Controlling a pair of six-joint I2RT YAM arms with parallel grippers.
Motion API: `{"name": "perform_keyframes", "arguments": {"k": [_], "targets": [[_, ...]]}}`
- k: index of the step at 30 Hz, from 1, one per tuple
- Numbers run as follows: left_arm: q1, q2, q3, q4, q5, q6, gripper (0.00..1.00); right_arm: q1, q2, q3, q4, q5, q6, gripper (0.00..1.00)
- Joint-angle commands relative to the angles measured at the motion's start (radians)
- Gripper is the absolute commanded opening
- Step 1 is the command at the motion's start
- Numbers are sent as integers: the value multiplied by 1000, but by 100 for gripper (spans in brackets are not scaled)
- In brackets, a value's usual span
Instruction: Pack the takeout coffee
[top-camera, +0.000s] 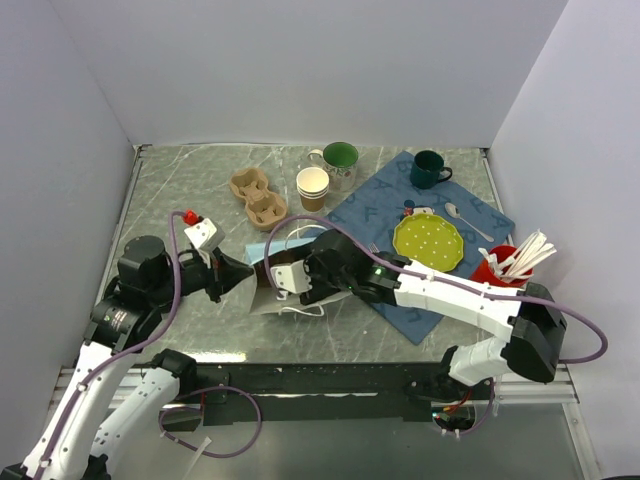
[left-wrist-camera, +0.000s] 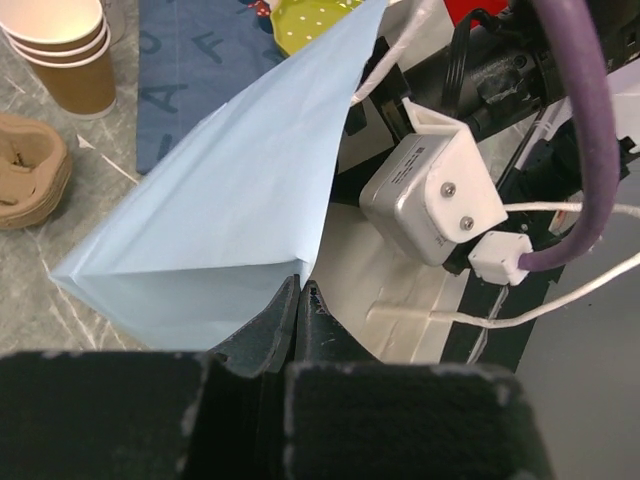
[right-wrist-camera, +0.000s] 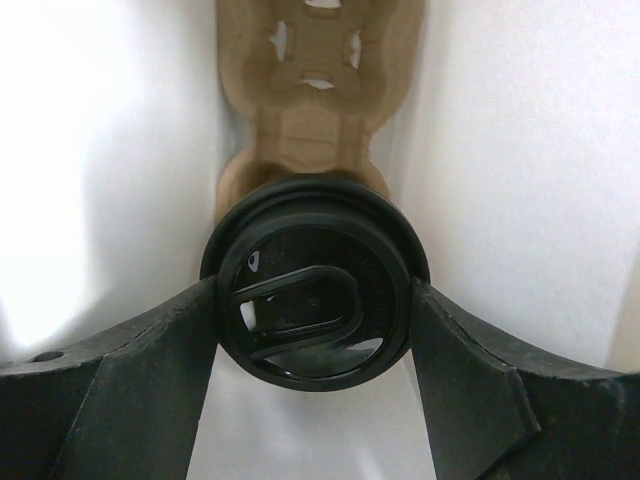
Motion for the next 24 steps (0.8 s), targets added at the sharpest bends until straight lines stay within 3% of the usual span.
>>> {"name": "perform_keyframes", "arguments": {"k": [1,12,24], "targets": [[-2,16,51,1,71,22,1,-7,-56,20,-28,-13,-3,57],[-2,18,26,39,120,5,1,-20,-1,14,-11,-128,-32,57],[-2,35,31,33,131,11,1,-43,39,8,12,-112,-47,56]]}}
